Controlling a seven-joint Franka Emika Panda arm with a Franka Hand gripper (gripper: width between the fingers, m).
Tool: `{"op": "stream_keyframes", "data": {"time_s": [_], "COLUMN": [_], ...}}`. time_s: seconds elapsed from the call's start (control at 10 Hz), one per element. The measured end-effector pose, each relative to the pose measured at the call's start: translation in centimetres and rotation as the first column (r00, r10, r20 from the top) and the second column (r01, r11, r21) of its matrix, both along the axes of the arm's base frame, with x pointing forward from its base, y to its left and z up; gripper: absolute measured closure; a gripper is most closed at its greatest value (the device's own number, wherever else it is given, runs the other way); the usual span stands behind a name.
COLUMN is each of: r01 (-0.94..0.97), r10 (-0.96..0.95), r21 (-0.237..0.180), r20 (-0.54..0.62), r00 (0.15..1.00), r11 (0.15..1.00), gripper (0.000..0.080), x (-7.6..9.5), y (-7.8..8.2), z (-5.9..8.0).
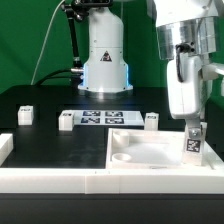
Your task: Assemble one leg
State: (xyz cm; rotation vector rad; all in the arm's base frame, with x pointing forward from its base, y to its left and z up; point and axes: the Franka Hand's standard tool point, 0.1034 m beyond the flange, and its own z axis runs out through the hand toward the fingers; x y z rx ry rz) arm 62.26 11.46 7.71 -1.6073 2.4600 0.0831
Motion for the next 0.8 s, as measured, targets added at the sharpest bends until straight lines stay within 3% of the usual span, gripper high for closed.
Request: {"op": "stream_keyframes", "data": {"time_s": [0.2,0.3,0.4,0.5,0.6,0.8], "r01": [0.0,-0.003,-0.004,-0.007,-0.008,-0.01], "r10": [0.0,0.003,0.004,0.007,0.008,0.01], "r21": [0.0,-0.001,-0.001,-0.001,-0.001,-0.002], "r20": [0.0,0.0,0.0,0.0,0.0,0.0], "r00": [1.0,1.0,1.0,1.0,1.0,1.0], "r11": [1.0,1.0,1.0,1.0,1.0,1.0], "gripper": [0.0505,0.0442,0.0442,0.0245,0.0177,0.0156], "x": [0.02,0.0,-0.01,-0.02,-0.03,-0.04], "y": [-0.13,-0.1,-0.07,-0.04,-0.03,0.0], "z": [-0.01,-0.04,-0.05,-0.07,-0.08,-0.1]}}
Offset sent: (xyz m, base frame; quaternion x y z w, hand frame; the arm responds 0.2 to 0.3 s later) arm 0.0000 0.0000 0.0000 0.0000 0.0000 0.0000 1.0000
